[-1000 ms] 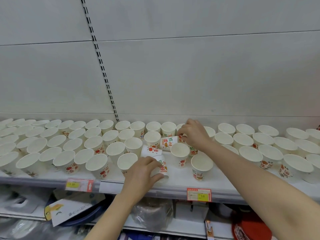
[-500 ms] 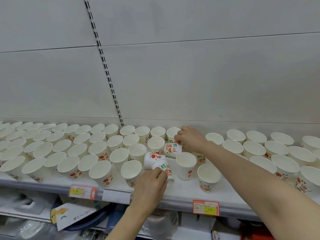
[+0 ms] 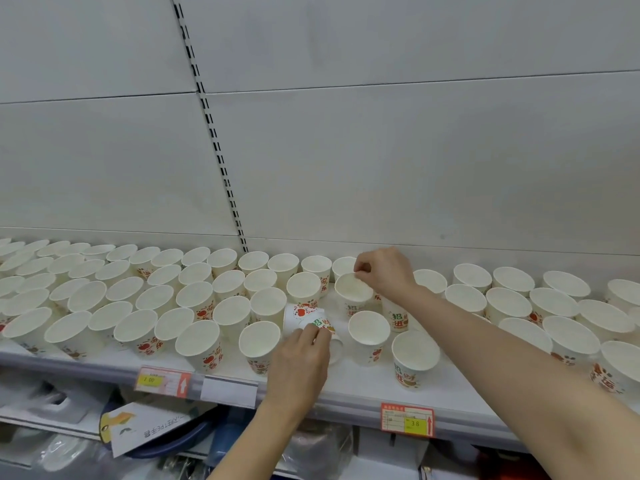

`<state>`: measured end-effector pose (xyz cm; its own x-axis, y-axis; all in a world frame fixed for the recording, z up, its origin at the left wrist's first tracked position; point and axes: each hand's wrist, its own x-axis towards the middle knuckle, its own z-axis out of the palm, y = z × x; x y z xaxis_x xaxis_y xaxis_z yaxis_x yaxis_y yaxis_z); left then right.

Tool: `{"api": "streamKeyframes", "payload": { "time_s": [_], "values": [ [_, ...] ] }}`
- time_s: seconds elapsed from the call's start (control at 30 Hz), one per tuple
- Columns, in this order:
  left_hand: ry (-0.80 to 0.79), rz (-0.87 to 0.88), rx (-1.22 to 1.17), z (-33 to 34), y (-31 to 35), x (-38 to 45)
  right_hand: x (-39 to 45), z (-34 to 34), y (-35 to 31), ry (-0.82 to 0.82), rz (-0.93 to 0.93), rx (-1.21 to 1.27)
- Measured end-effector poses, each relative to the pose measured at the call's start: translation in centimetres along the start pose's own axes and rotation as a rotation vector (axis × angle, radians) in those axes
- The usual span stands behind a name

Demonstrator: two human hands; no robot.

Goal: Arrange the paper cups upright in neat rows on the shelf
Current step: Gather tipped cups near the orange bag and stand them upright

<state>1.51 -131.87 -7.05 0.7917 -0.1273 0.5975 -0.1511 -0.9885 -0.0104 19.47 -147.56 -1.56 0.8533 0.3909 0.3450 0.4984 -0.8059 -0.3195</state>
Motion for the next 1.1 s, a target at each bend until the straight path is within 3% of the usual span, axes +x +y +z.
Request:
{"api": "streamKeyframes", "payload": {
  "time_s": [0.27, 0.47, 0.57, 0.67, 0.8, 0.87, 0.93, 1.0, 1.1],
  "values": [
    [-0.022, -0.405, -0.216, -1.7, -2.0, 3.9, -0.9, 1.2, -0.6, 0.003, 0.135, -0.044],
    [-0.028, -0.226, -0.194, -1.5, -2.2, 3.0, -1.7, 0.6, -0.9, 0.073, 0.092, -0.033],
    [0.104, -0.176, -0.150, -1.0, -2.3, 1.2, -3.3, 0.1, -2.4, 0.140, 0.021, 0.133],
    [0.293, -0.220, -0.163, -2.0, -2.9, 0.1, -4.9, -0.6, -4.2, 0.087, -0.010, 0.298],
    [0.567, -0.439, -0.423, -4.0, -2.4, 0.4, -6.0, -2.2, -6.6, -0.070, 0.110, 0.698],
    [0.608, -0.474, -0.521, -4.4, -1.6, 1.2, -6.2, -3.0, -7.7, -0.117, 0.206, 0.956],
    [0.547, -0.459, -0.593, -4.3, -1.3, 1.7, -6.2, -3.8, -8.3, -0.075, 0.311, 1.119],
    [0.368, -0.457, -0.659, -3.9, -1.8, 1.6, -6.6, -4.8, -8.2, 0.001, 0.389, 1.173],
    [0.189, -0.471, -0.376, -3.1, -3.8, 1.4, -8.5, -5.8, -7.8, 0.082, 0.319, 1.101]
  ]
}}
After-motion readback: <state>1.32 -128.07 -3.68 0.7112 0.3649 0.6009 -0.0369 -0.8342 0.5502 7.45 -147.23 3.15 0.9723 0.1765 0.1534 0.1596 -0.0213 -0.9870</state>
